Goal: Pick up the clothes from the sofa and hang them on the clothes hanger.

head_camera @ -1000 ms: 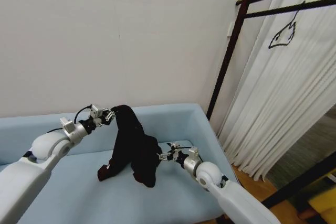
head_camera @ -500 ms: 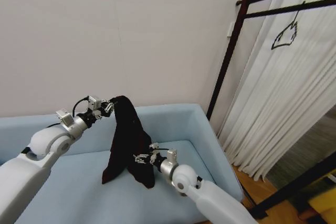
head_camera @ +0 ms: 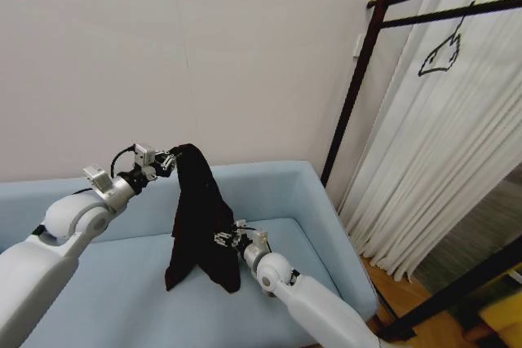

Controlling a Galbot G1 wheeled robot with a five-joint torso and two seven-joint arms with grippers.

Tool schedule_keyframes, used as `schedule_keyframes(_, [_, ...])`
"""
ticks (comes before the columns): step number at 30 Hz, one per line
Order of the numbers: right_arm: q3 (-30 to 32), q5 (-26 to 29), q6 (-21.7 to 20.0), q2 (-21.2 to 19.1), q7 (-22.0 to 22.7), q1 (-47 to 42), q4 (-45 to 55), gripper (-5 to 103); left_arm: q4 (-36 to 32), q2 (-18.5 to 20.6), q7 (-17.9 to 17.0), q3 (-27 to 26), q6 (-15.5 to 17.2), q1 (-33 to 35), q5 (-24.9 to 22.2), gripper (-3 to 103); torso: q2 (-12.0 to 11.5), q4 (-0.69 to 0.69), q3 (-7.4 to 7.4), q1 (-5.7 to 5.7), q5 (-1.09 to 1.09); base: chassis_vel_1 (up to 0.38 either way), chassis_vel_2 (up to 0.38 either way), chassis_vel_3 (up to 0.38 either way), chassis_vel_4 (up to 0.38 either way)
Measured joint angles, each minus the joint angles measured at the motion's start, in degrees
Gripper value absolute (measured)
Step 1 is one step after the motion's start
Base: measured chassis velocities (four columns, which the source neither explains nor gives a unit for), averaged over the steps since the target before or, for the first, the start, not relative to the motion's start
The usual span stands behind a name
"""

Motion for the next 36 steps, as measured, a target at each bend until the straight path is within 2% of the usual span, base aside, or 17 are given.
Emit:
schedule_keyframes(1, [0.00,0.00,0.00,0.00,0.00,0.00,0.00,75,0.00,0.00,0.00,0.00,0.00,0.00,0.00,1,0.00,0.00,0.00,0.00,0.00,0.000,0.000,0.000,0.000])
schedule_keyframes(5, [0.16,0.05,0.00,0.01,-0.14,0.18,-0.16,53,0.11,-0.01,-0.57,-0.05,0.03,-0.08,-0.40,1,0.00,0.01,0.00,0.00,0.00,0.000,0.000,0.000,0.000])
schedule_keyframes(7, [0.17,0.07,0.00,0.01,-0.17,0.28,-0.26,53,0.09,0.00,-0.79,-0.11,0.04,-0.08,-0.54,1,0.00,0.00,0.00,0.00,0.00,0.000,0.000,0.000,0.000])
schedule_keyframes(11, [0.29,-0.05,-0.01,0.10,-0.11,0.42,-0.49,32,-0.01,-0.01,-1.44,-0.32,0.10,-0.02,-0.70,1,0.00,0.01,0.00,0.00,0.00,0.000,0.000,0.000,0.000])
schedule_keyframes(13, [0.39,-0.12,-0.02,0.02,0.01,0.43,-0.43,32,-0.03,-0.05,-1.67,-0.35,0.10,0.03,-0.69,1,0.00,0.01,0.00,0.00,0.01,0.000,0.000,0.000,0.000])
schedule_keyframes(17, [1.49,-0.20,-0.09,-1.03,0.84,0.49,0.61,10,-0.46,-0.53,-3.07,-0.65,0.25,0.62,-0.66,1,0.00,0.00,0.00,0.00,0.01,0.000,0.000,0.000,0.000])
schedule_keyframes(19, [1.82,-0.20,-0.10,-1.37,1.03,0.57,0.91,10,-0.68,-0.63,-3.29,-0.76,0.31,0.83,-0.66,1,0.00,0.00,0.00,0.00,0.01,0.000,0.000,0.000,0.000])
schedule_keyframes(21, [2.48,-0.20,-0.15,-2.02,1.69,0.84,1.68,2,-1.25,-0.87,-3.71,-0.99,0.61,1.30,-0.63,1,0.00,0.00,0.00,0.00,0.01,0.000,0.000,0.000,0.000])
schedule_keyframes(27, [4.35,0.07,-0.44,-4.01,3.60,1.80,4.31,0,-2.46,-1.79,-6.81,-1.28,0.89,2.36,-0.53,1,0.00,0.00,0.00,0.00,0.01,0.000,0.000,0.000,0.000])
schedule_keyframes(30, [5.38,0.88,-0.99,-6.27,4.86,3.08,6.99,0,-3.46,-2.66,-10.82,-1.51,1.11,2.94,-0.43,1,0.00,0.00,0.00,0.00,0.02,0.000,0.000,0.000,0.000])
schedule_keyframes(31, [6.11,1.84,-1.64,-7.96,5.55,4.14,8.87,0,-4.30,-3.16,-13.75,-1.60,1.19,3.34,-0.37,1,0.00,0.00,0.00,0.00,0.02,0.000,0.000,0.000,0.000])
schedule_keyframes(32, [6.11,1.84,-1.64,-7.96,5.55,4.14,8.87,0,-4.30,-3.16,-13.75,-1.60,1.19,3.34,-0.37,1,0.00,0.00,0.00,0.00,0.02,0.000,0.000,0.000,0.000])
schedule_keyframes(35, [7.69,4.47,-3.08,-12.19,6.17,7.07,12.78,0,-7.02,-4.16,-19.50,-2.08,1.31,5.00,-0.54,1,0.00,0.00,0.00,0.00,0.02,0.000,0.000,0.000,0.000])
schedule_keyframes(36, [7.69,4.47,-3.08,-12.19,6.17,7.07,12.78,0,-7.02,-4.16,-19.50,-2.08,1.31,5.00,-0.54,1,0.00,0.00,0.00,0.00,0.02,0.000,0.000,0.000,0.000])
